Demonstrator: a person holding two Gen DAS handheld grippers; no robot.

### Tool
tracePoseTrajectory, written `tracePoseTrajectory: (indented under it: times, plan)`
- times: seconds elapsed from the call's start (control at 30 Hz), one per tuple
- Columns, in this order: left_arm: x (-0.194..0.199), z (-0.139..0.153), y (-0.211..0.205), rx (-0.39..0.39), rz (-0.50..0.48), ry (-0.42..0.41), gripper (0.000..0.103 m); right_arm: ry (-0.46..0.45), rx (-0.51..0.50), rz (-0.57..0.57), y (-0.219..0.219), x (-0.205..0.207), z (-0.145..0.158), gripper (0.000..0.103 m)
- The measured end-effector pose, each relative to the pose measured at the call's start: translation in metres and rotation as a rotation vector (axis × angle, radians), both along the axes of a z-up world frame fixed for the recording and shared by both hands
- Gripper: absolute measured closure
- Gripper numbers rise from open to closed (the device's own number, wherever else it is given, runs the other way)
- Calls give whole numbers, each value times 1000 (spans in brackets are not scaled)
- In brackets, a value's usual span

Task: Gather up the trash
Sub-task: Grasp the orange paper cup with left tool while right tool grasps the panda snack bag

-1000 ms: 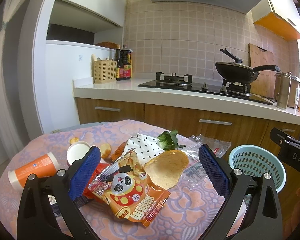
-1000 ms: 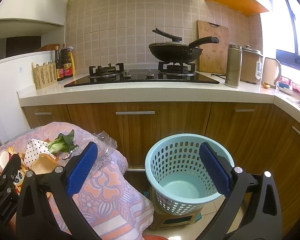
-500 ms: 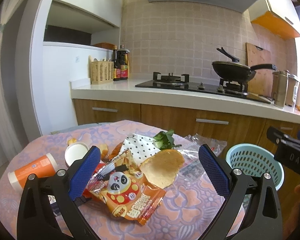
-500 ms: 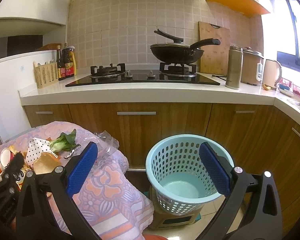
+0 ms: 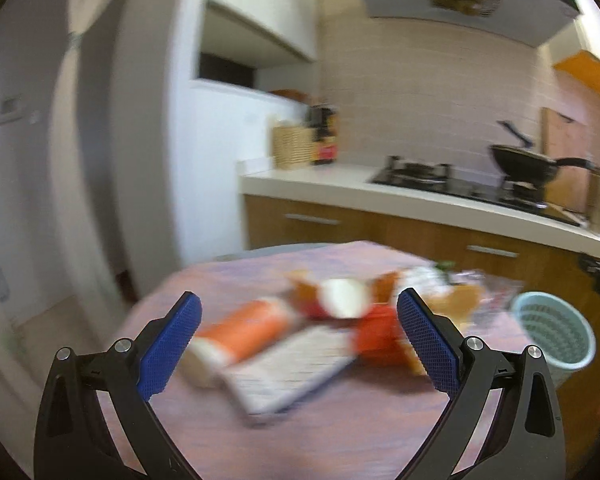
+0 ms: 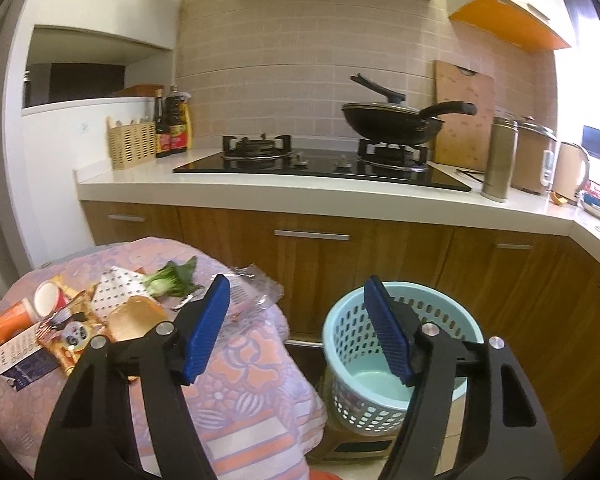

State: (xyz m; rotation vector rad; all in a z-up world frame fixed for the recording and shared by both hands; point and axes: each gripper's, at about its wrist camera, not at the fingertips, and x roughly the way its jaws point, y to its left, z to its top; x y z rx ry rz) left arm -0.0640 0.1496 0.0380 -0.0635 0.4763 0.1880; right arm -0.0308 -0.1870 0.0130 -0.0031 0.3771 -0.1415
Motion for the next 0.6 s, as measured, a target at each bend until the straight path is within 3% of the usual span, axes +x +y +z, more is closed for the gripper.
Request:
tracePoseTrajectory:
  times: [0.13, 0.17, 0.2, 0.23, 0.33, 0.47, 0.6]
  plan:
    - [17, -8, 50, -52, -50, 74, 8, 15, 0, 24, 10, 2, -1, 37]
    - [29, -12, 63, -101, -89, 108, 8, 19, -1, 28, 12, 3, -1, 37]
    - [37, -19, 75, -147, -110, 100, 8, 23, -3, 30, 15, 3, -1, 37]
    - [37, -17, 83, -136, -109, 79, 8, 24, -7, 31, 16, 3, -1, 37]
    - [60, -41, 113, -256, -96, 110, 18, 14, -18, 26, 17, 1, 3, 37]
    - [66, -65, 122, -333, -140, 157, 21, 0, -19, 5, 11, -1, 6, 37]
    - [69, -72, 109, -338, -164, 165, 19, 22, -14, 6, 11, 4, 3, 37]
